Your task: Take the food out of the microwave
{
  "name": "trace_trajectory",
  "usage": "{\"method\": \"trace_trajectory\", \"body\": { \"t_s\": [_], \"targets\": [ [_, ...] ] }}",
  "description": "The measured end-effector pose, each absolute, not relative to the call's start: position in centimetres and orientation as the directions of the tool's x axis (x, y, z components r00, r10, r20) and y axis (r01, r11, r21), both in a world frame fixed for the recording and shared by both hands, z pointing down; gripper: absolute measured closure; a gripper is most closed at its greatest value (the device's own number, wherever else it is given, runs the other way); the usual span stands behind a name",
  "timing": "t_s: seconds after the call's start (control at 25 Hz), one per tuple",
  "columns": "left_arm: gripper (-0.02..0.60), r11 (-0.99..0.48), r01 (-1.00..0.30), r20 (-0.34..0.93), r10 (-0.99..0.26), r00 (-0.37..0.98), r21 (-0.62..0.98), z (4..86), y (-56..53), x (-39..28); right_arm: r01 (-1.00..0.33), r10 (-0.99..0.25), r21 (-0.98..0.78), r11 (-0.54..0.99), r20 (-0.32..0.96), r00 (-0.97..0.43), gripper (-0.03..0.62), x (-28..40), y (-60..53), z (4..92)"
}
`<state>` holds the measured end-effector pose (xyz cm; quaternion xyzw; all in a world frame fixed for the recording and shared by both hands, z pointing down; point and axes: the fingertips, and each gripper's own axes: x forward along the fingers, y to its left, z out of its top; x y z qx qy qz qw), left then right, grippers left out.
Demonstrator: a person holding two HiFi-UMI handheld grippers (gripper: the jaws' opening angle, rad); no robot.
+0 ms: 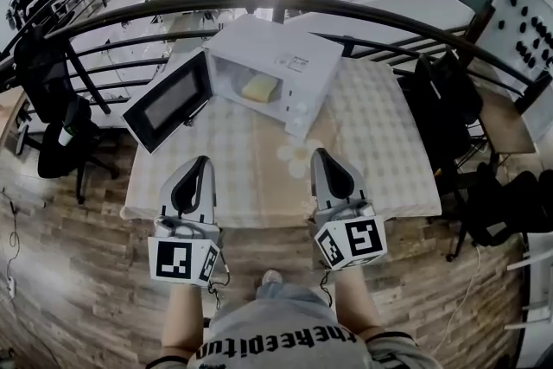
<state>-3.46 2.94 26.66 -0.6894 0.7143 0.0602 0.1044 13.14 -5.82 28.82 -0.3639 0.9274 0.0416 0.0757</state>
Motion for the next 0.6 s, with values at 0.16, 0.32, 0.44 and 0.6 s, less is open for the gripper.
{"method": "trace_trajectory", "body": {
  "t_s": [0.16,0.32,0.44,0.6],
  "targets": [
    [0.571,0.051,-0.997,-0.236,-0.971,-0.035,-0.063,26.7,1.0,-2.8,-0.666,-0.655,0.011,0.746,-0.172,-0.736,0.589,13.3,-8.0,29.2],
    [0.571,0.052,-0.996,-0.226,-0.974,-0.034,-0.078,26.7,-0.7,-2.7,-0.652,-0.642,-0.004,0.758,-0.176,-0.746,0.589,13.0,-9.6,29.3],
    [0.571,0.056,-0.995,-0.221,-0.975,-0.038,-0.079,26.9,-2.0,-3.1,-0.647,-0.639,-0.019,0.762,-0.175,-0.749,0.589,12.5,-10.9,29.7],
    [0.571,0.055,-0.995,-0.209,-0.977,-0.037,-0.079,27.5,-3.9,-4.2,-0.640,-0.635,-0.024,0.768,-0.164,-0.755,0.589,11.1,-12.6,30.4]
  ]
}}
